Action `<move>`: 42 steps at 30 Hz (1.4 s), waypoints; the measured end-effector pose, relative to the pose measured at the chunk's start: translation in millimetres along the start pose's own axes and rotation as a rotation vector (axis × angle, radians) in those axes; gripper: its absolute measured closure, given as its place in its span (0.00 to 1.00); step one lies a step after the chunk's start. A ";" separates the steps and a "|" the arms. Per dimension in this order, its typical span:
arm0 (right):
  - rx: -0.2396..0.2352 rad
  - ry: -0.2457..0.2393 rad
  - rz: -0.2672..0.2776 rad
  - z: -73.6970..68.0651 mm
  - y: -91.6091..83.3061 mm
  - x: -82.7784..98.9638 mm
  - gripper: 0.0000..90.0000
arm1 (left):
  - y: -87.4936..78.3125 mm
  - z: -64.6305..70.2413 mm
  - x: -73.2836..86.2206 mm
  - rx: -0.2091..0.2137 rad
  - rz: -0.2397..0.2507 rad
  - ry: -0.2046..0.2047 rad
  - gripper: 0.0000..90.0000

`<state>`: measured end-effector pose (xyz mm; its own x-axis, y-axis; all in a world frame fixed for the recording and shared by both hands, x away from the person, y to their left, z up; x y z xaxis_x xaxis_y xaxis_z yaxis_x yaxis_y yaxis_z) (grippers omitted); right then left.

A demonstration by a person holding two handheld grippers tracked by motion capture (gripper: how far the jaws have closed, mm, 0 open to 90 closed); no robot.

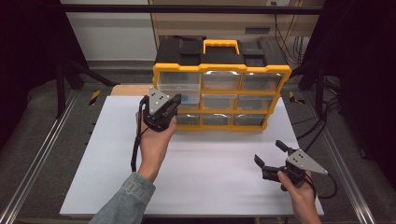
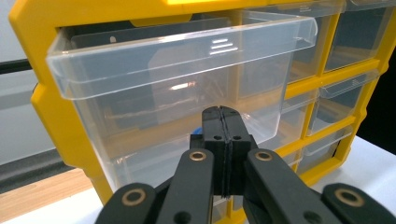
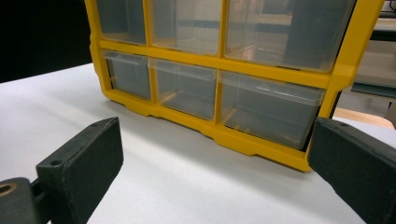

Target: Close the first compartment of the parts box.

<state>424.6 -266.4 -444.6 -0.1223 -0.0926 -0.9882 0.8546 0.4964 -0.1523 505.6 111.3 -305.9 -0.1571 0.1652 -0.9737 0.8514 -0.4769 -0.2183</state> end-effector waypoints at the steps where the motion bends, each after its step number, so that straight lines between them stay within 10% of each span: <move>1: 0.001 0.001 -0.001 -0.4 -0.1 -0.1 0.04 | -0.3 0.4 -0.3 -0.002 0.000 -0.004 1.00; 42: -0.001 -0.037 0.004 -2.9 -2.2 -2.8 0.04 | 14.3 4.6 0.2 -0.029 -0.021 0.054 1.00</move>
<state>421.5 -264.7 -441.5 -0.1000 -0.1219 -0.9875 0.8544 0.4982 -0.1480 515.5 100.5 -309.5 -0.1488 0.2217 -0.9637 0.8626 -0.4475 -0.2361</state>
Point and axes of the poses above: each handheld gripper's, and its own axes: y roughly forward along the jaws, x roughly out of its underside, z roughly to its right, the point moved 1 cm from there along y, roughly forward along the jaws, and after that the axes turned 1 degree about x, right-handed, at the moved point
